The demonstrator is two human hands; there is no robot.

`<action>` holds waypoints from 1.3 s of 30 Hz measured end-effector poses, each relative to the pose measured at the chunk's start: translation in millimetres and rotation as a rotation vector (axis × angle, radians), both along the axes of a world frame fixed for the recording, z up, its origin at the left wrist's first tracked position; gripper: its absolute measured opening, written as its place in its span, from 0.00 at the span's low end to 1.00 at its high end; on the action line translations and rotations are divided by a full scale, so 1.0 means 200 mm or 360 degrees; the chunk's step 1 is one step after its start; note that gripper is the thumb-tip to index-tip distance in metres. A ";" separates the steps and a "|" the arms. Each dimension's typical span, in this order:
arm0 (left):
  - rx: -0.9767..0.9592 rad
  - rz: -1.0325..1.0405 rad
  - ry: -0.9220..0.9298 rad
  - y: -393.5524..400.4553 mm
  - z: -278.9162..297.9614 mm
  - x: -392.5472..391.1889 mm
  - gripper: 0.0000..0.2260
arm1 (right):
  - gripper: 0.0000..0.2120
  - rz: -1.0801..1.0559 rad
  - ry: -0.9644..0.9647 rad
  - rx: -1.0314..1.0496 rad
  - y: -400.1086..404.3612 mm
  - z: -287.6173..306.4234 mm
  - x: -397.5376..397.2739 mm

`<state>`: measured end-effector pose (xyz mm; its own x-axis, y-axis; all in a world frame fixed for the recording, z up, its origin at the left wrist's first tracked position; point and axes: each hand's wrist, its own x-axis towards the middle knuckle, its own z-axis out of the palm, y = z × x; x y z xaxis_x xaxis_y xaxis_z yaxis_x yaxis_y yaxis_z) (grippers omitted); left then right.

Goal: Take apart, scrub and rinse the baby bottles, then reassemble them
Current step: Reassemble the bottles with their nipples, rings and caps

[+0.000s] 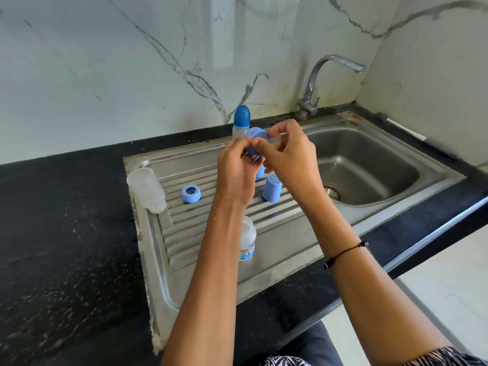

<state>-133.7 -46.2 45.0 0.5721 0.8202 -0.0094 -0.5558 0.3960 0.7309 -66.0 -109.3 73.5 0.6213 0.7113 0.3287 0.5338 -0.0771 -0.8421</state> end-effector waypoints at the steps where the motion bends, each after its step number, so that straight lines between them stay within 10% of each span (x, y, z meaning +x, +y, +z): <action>1: 0.0001 -0.0020 0.0035 -0.01 0.01 0.00 0.08 | 0.10 -0.0035 -0.0185 0.0040 0.01 -0.01 0.00; 5: 0.0062 0.0148 0.0243 -0.02 0.03 0.01 0.08 | 0.05 -0.0038 -0.0443 0.0202 0.01 -0.06 -0.01; 18: -0.0276 0.0313 0.0127 -0.05 0.03 0.06 0.08 | 0.07 -0.0077 0.0414 0.0439 0.01 -0.07 0.01; 25: -0.0199 0.0179 0.0246 -0.04 0.01 0.03 0.14 | 0.12 -0.0041 0.0014 -0.0016 0.03 -0.09 0.02; 39: -0.0201 0.0330 0.0442 -0.07 0.06 0.03 0.07 | 0.04 -0.0186 -0.0518 0.0497 0.04 -0.19 0.02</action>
